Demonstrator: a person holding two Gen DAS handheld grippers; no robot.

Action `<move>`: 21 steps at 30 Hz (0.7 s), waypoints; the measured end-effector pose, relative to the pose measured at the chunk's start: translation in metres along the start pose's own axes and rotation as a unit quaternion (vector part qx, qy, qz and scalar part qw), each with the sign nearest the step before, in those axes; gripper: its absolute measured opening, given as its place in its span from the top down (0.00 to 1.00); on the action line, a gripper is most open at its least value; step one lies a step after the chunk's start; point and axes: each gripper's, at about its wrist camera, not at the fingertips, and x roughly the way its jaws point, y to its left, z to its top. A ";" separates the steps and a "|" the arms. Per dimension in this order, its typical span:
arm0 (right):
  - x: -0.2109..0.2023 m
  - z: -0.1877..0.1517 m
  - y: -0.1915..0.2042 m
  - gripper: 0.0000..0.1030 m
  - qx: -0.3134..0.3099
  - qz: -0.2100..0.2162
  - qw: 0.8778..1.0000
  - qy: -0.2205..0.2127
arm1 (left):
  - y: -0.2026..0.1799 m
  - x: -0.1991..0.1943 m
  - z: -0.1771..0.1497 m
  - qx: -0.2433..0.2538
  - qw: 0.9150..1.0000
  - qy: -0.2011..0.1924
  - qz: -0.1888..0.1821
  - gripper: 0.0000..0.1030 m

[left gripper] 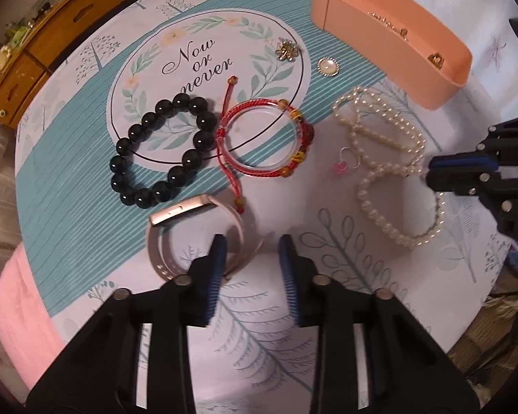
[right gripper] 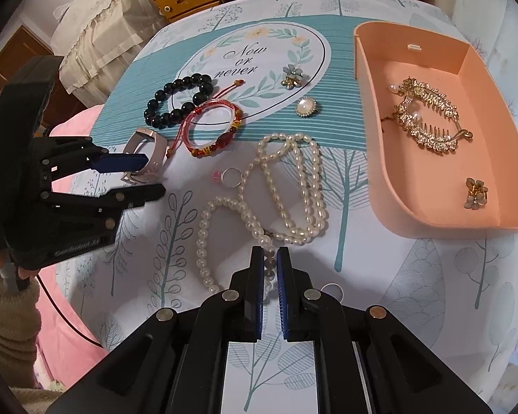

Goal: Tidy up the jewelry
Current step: 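Grasp the pearl necklace with right tool while left tool grasps the pink-band watch, then carry the watch with left tool while right tool carries the necklace to the box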

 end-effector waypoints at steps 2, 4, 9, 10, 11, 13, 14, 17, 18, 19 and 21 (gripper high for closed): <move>0.002 0.001 -0.001 0.93 0.004 0.002 1.000 0.005 | 0.000 0.001 0.000 0.006 1.000 0.000 0.001 0.84; 0.004 0.002 -0.003 0.93 0.008 0.003 1.000 0.009 | 0.001 0.002 0.000 0.003 1.000 0.001 -0.001 0.90; 0.009 0.007 -0.009 0.93 0.023 0.014 0.999 0.024 | 0.010 0.005 0.004 -0.053 0.998 0.008 -0.016 0.94; 0.010 0.008 -0.009 0.93 0.024 0.014 0.999 0.027 | 0.011 0.005 0.004 -0.064 0.998 0.009 -0.018 0.95; 0.010 0.010 -0.009 0.93 0.024 0.012 0.999 0.029 | 0.013 0.006 0.004 -0.078 0.997 0.011 -0.020 0.95; 0.011 0.012 -0.006 0.93 0.016 0.002 0.999 0.033 | 0.017 0.006 0.004 -0.103 0.994 0.014 -0.025 0.95; 0.012 0.014 -0.002 0.93 0.007 -0.007 0.999 0.034 | 0.020 0.006 0.003 -0.116 0.993 0.014 -0.027 0.95; 0.014 0.018 0.006 0.93 -0.016 -0.026 0.999 0.036 | 0.028 0.004 0.001 -0.155 0.987 0.013 -0.038 0.96; 0.013 0.018 0.009 0.93 -0.021 -0.028 0.999 0.033 | 0.031 0.001 0.000 -0.167 0.985 0.011 -0.041 0.96; 0.010 0.018 0.010 0.93 -0.024 -0.029 0.999 0.029 | 0.032 -0.001 -0.002 -0.175 0.984 0.009 -0.041 0.96; -0.001 0.019 0.014 0.93 -0.029 -0.021 0.999 0.012 | 0.036 -0.010 -0.005 -0.190 0.981 0.000 -0.043 0.96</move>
